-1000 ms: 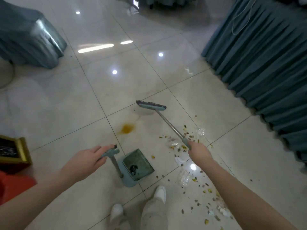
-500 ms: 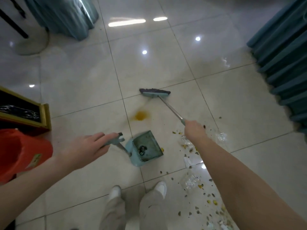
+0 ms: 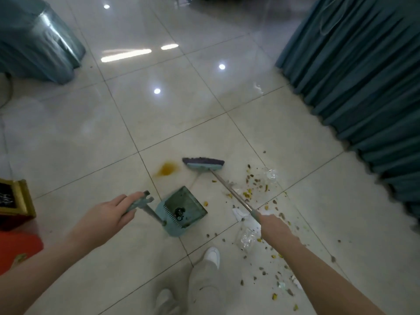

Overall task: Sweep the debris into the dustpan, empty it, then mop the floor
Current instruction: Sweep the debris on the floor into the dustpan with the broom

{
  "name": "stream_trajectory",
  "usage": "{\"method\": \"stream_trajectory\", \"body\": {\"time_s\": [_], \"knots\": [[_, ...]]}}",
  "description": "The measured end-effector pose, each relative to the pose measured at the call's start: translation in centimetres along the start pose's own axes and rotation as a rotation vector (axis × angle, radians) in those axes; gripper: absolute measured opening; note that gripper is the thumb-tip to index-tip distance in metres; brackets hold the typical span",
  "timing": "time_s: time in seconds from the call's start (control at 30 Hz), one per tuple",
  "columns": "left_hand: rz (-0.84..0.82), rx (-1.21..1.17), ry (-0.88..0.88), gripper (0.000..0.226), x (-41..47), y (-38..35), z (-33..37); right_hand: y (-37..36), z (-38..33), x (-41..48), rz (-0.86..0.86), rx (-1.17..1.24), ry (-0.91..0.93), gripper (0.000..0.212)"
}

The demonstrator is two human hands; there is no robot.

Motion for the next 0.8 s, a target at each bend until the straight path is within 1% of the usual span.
{"method": "stream_trajectory", "body": {"time_s": [0.03,0.1,0.2,0.27,0.37,0.43,0.5,0.57,0.6,0.73,0.8], "knots": [[-0.002,-0.005,0.004,0.049,-0.8,0.2,0.0,-1.1,-0.1,-1.6,-0.023,0.004,-0.005,0.065],[-0.022,-0.018,0.042,0.042,-2.4,0.5,-0.1,-3.2,-0.1,-5.1,-0.048,0.007,-0.02,0.071],[-0.067,-0.013,0.07,0.043,-4.9,1.0,-0.1,-5.7,0.0,-10.4,-0.068,-0.047,-0.051,0.074],[-0.076,-0.018,0.044,0.043,-6.3,1.3,-0.3,-7.7,0.4,-13.6,-0.112,-0.058,-0.089,0.074],[-0.088,-0.025,-0.007,0.043,-7.7,1.1,-0.6,-10.1,0.6,-18.1,-0.123,-0.056,-0.129,0.078],[-0.1,-0.021,-0.026,0.043,-8.2,1.0,-0.5,-10.8,0.2,-20.7,-0.128,-0.064,-0.143,0.074],[-0.119,-0.017,-0.048,0.043,-8.5,1.0,-0.3,-10.9,0.0,-22.3,-0.134,-0.049,-0.167,0.075],[-0.113,-0.008,-0.079,0.043,-8.6,1.1,0.0,-10.5,0.3,-22.8,-0.109,-0.005,-0.193,0.077],[-0.107,0.0,-0.088,0.043,-8.5,1.3,0.2,-10.0,0.6,-22.8,-0.08,0.028,-0.205,0.075],[-0.087,0.019,-0.138,0.044,-7.4,2.1,1.1,-8.0,1.7,-21.7,0.036,0.135,-0.246,0.056],[-0.086,0.018,-0.141,0.045,-6.3,2.6,1.5,-6.9,2.2,-20.7,0.095,0.204,-0.278,0.054]]}}
Point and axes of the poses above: each hand's wrist, its own x-axis towards the middle knuckle, its own y-axis out of the back of the hand, z = x × y, the point moved 5 cm from there along x, towards the middle knuckle, and after that the axes turned 11 degrees about y, right-handed, at the moved point
